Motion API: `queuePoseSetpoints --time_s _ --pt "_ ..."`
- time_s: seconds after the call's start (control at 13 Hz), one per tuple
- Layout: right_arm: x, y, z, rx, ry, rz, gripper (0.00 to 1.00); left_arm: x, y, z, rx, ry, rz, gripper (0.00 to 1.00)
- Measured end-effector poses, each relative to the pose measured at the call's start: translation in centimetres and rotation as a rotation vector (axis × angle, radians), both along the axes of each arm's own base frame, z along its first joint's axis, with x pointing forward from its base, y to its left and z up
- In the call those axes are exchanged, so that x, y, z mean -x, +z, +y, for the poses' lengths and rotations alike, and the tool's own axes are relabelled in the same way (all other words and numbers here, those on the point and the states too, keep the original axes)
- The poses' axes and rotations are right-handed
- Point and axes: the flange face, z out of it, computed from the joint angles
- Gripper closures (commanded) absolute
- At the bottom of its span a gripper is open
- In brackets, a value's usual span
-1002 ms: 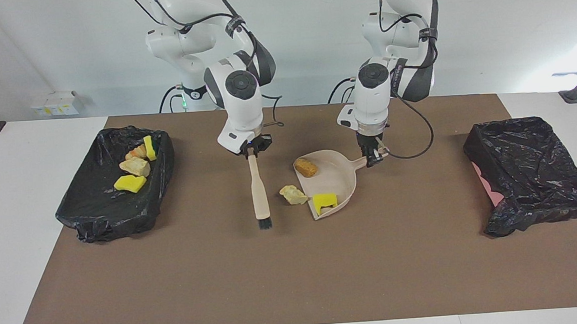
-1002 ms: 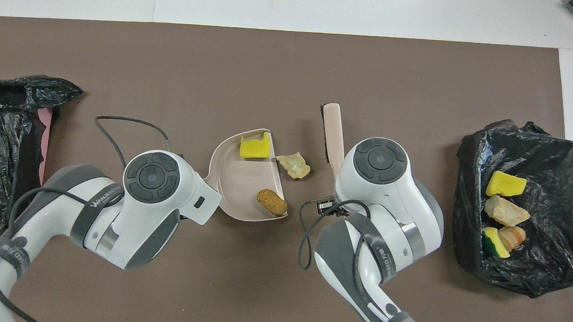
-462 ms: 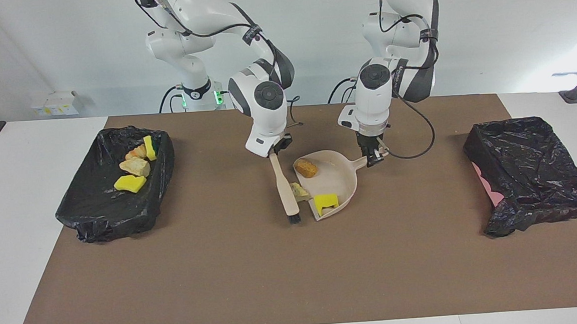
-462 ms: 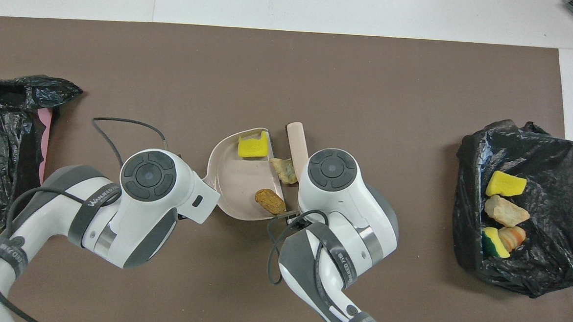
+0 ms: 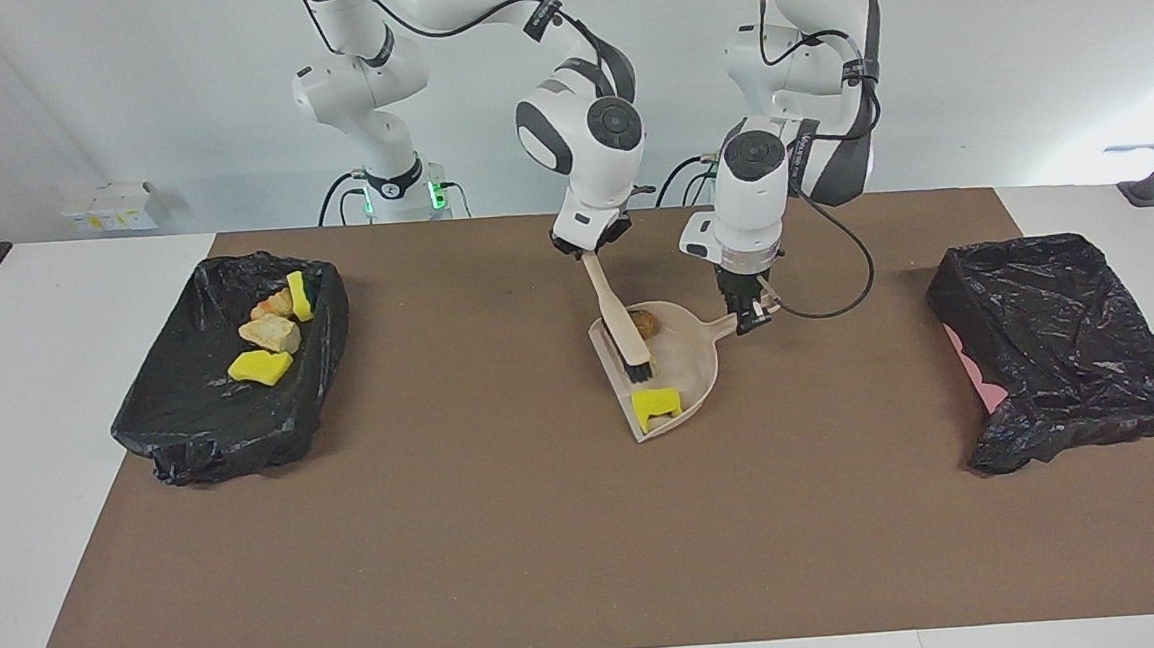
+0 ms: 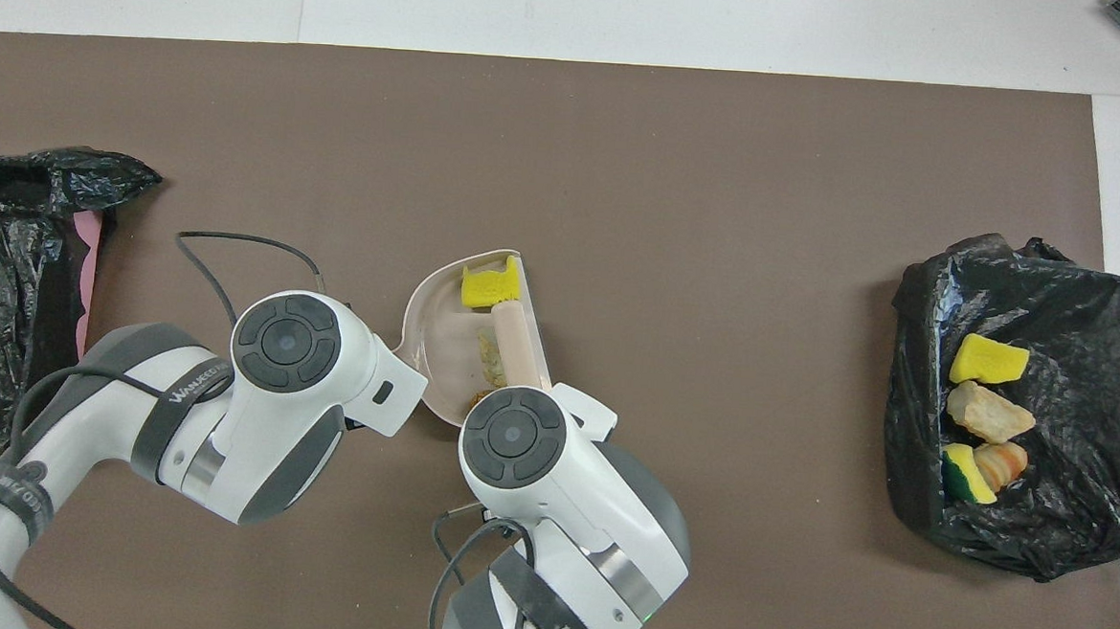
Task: Sweep and dump trash in bin
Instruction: 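Sweep the sponge and bread into the dustpan with the right gripper's brush, then carry the loaded dustpan to the nearby black bag with the left gripper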
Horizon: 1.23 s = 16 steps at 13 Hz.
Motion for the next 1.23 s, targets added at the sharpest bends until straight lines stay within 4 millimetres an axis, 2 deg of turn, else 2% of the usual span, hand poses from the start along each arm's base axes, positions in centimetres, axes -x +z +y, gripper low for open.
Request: queuePoseSetpoints --time_s 0.15,0.31,0.46,0.62,0.77,1.0,1.23 --pt "-1.8 2.7 -2.4 0.011 -0.045 0.003 1.0 -0.3 0.0 0.5 0.007 0.013 0.001 1.0" --pt "-2.2 5.7 -3.9 0.027 -0.063 0.013 1.0 -0.9 0.2 1.4 0.028 0.029 0.009 1.0" --pt "-0.2 8.3 -4.4 0.071 -0.042 0.042 1.0 -2.2 0.9 3.1 0.053 0.04 0.007 1.0" --pt "2.9 10.2 -4.5 0.13 -0.002 0.083 1.0 -4.2 2.4 6.1 0.076 0.033 0.003 1.0" --pt "5.6 9.9 -4.0 0.142 0.026 0.1 1.0 -6.2 4.5 9.6 0.113 0.036 0.007 1.0" --pt "8.6 6.6 -4.3 0.039 -0.034 0.101 1.0 -8.8 8.1 15.1 0.173 0.064 0.005 1.0" --pt "10.8 3.6 -2.9 0.017 -0.095 0.08 1.0 -9.9 9.6 20.5 0.237 0.062 0.005 1.0"
